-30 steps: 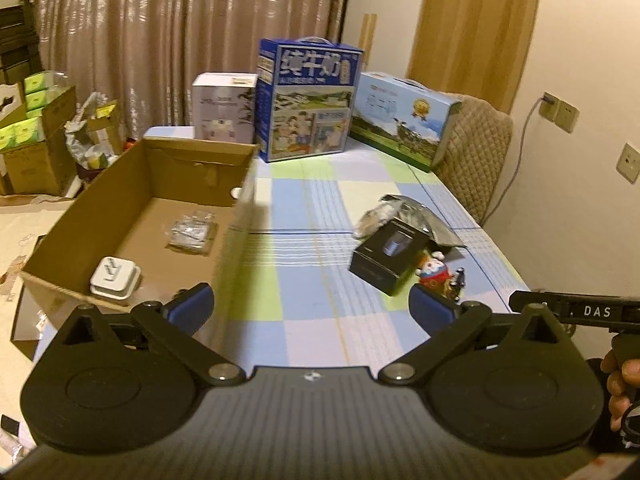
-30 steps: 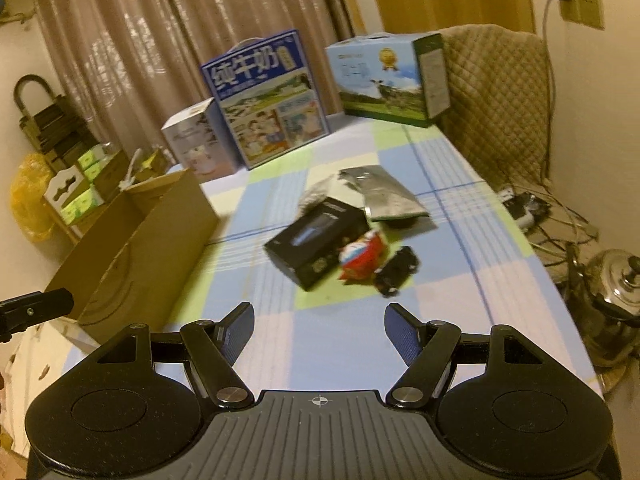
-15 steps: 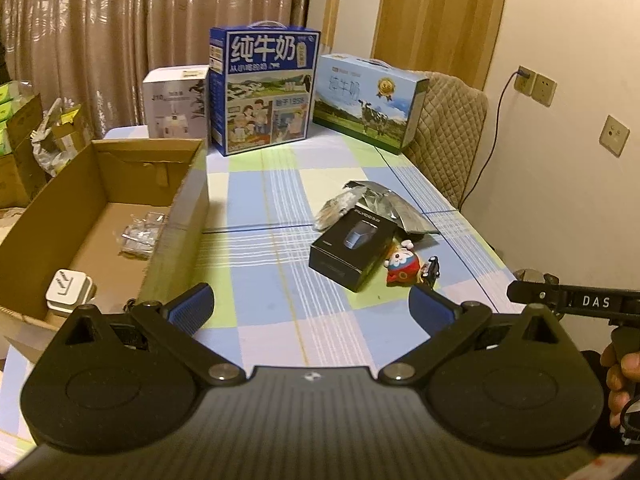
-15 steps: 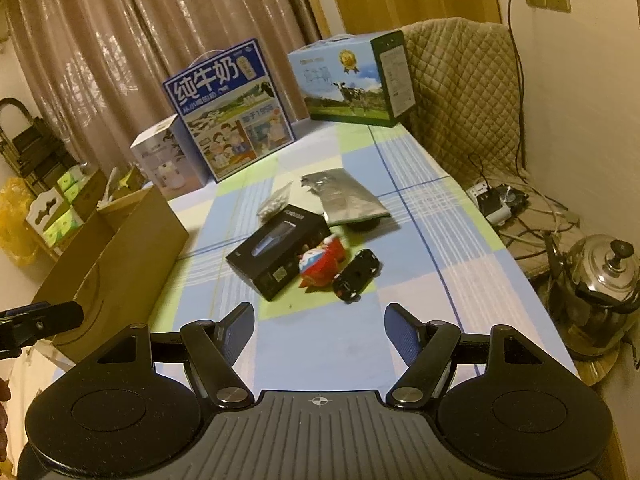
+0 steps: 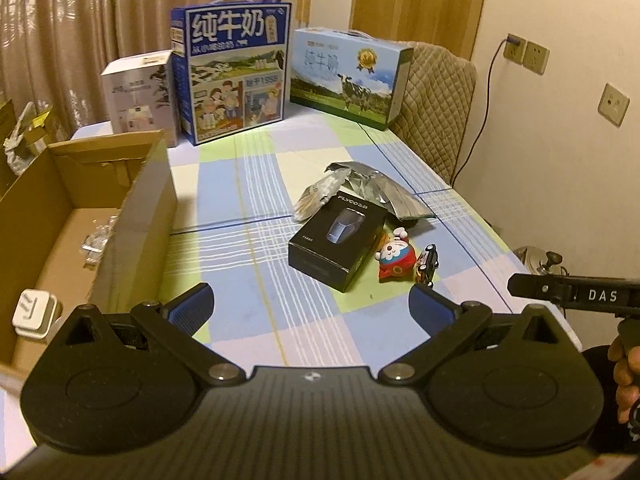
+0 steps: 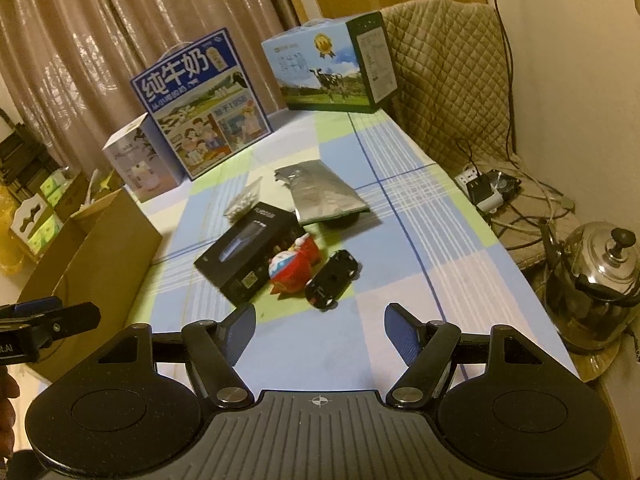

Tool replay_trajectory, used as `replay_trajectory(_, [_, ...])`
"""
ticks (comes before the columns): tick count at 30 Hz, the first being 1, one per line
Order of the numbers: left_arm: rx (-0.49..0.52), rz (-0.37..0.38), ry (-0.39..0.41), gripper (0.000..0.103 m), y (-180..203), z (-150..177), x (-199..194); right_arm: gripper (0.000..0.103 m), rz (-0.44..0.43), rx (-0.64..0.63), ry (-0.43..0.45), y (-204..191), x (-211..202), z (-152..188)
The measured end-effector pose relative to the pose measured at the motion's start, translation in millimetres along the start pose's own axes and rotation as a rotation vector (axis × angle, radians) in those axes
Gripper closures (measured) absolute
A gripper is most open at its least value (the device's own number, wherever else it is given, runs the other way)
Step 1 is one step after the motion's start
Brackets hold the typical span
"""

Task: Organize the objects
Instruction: 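Move both tools toward the black shaver box and the black toy car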

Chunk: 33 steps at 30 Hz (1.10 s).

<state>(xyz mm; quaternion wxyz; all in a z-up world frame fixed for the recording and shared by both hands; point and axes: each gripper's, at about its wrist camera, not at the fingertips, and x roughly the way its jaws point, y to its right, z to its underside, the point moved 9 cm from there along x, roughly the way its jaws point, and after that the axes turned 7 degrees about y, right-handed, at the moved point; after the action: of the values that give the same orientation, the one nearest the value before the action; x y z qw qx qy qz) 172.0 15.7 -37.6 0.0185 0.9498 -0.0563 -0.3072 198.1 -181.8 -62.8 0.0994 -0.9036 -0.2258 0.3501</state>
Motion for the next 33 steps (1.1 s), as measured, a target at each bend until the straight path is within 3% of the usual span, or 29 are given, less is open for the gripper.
replay_trajectory(7, [0.030,0.016,-0.028,0.001,2,-6,40,0.035,0.003,0.024,-0.028,10,35,-6])
replay_trajectory(16, [0.125,0.030,-0.085,0.002,1,-12,104,0.054,0.001,0.058,-0.076,17,86,-6])
replay_trajectory(33, [0.319,0.168,-0.183,0.009,25,6,197,0.055,-0.011,0.120,-0.120,29,126,4])
